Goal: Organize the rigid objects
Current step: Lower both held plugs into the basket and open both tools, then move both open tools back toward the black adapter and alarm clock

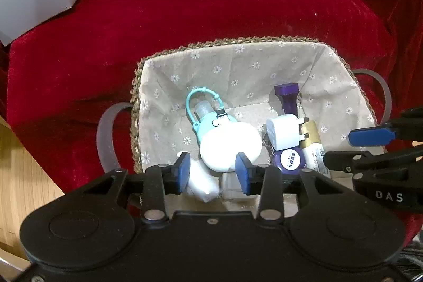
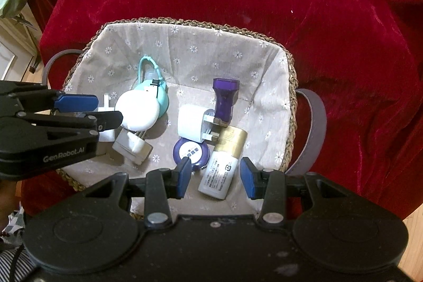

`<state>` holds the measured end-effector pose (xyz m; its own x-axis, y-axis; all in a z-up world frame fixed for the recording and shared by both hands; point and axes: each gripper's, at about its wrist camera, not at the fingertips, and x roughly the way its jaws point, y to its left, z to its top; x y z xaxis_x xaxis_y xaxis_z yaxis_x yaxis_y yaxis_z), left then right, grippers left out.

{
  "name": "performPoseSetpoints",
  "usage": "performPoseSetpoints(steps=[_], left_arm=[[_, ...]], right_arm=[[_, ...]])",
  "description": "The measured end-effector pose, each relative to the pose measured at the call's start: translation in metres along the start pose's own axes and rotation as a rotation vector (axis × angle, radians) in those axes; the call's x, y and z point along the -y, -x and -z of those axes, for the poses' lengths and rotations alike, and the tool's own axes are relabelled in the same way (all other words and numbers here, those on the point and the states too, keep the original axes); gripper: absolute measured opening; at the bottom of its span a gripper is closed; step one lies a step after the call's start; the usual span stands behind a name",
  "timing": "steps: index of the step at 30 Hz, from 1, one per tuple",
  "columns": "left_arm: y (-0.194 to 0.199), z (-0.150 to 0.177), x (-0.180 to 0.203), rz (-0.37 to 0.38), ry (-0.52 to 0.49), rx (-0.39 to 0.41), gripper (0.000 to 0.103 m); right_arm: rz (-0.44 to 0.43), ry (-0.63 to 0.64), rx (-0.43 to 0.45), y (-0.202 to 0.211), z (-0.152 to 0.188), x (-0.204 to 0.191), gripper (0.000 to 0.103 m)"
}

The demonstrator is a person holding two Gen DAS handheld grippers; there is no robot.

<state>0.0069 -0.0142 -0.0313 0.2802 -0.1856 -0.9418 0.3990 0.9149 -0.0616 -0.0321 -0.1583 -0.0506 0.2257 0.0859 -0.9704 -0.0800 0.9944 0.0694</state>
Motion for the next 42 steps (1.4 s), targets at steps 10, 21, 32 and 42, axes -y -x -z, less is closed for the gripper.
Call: performPoseSetpoints(steps=[10, 21, 32, 42], left_arm=[[0.007, -0.001, -0.003, -0.016, -0.002, 0.017, 0.059], [0.011, -0.009, -0.006, -0.011, 0.011, 0.004, 0.062], [0.016, -0.038, -0.018, -0.024, 0.014, 0.044, 0.064], [0.01, -0.081, -0.042, -0.063, 0.008, 0.127, 0.066]], right_arm=[[0.012, -0.013, 0.016, 0.004, 0.0, 0.001, 0.041], [0.01, -0.034, 0.037, 0.01, -0.007, 0.006, 0.043], [0.018, -0.053, 0.091, 0.025, -0.039, 0.028, 0.044], [0.053, -0.026, 0.203, 0.04, -0.095, 0.04, 0.048]])
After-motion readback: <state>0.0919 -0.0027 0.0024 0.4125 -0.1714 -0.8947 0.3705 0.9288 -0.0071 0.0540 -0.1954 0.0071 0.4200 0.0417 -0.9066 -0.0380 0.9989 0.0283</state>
